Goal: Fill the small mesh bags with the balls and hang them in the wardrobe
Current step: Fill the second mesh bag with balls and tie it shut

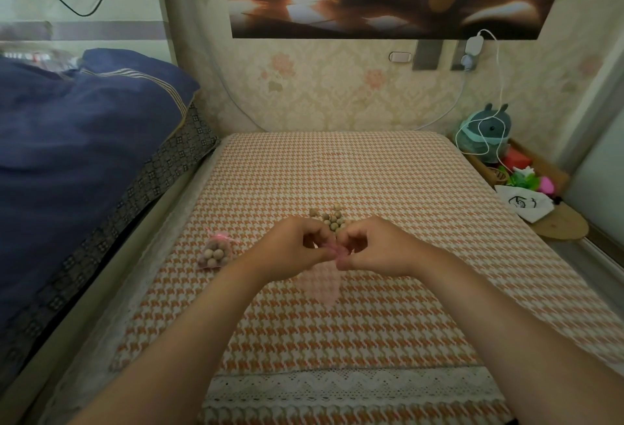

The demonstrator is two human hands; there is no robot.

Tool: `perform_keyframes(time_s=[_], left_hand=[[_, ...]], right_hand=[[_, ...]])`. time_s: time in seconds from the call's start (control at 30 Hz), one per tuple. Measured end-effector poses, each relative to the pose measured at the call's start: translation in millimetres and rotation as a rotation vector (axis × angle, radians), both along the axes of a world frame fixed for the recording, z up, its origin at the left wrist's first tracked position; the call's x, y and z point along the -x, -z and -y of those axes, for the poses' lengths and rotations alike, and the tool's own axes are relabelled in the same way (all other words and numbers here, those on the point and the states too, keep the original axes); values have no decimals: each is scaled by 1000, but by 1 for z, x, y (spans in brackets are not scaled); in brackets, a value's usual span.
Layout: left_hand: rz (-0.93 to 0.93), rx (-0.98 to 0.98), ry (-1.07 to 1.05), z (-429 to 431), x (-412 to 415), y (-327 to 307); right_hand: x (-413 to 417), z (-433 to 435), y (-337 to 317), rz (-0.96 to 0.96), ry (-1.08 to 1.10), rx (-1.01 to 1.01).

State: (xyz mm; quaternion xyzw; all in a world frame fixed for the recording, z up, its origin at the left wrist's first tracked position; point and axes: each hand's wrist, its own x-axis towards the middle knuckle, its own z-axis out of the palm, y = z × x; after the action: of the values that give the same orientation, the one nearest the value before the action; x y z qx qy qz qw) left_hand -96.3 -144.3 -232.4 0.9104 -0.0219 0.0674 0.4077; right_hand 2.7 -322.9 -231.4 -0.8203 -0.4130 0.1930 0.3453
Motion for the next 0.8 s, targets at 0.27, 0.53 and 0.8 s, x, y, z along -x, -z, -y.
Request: perform_keyframes(time_s=[0.27,0.53,0.8], left_hand=[[-105,-173,60,-2,1,1],[-73,-214,9,-5,3,-4],[-13,-113,77,-7,6,-4]], right_hand=[[1,2,-4,179,42,44],[1,-1,-7,62,-54,53],[5,-1,-5,-78,-113,111]])
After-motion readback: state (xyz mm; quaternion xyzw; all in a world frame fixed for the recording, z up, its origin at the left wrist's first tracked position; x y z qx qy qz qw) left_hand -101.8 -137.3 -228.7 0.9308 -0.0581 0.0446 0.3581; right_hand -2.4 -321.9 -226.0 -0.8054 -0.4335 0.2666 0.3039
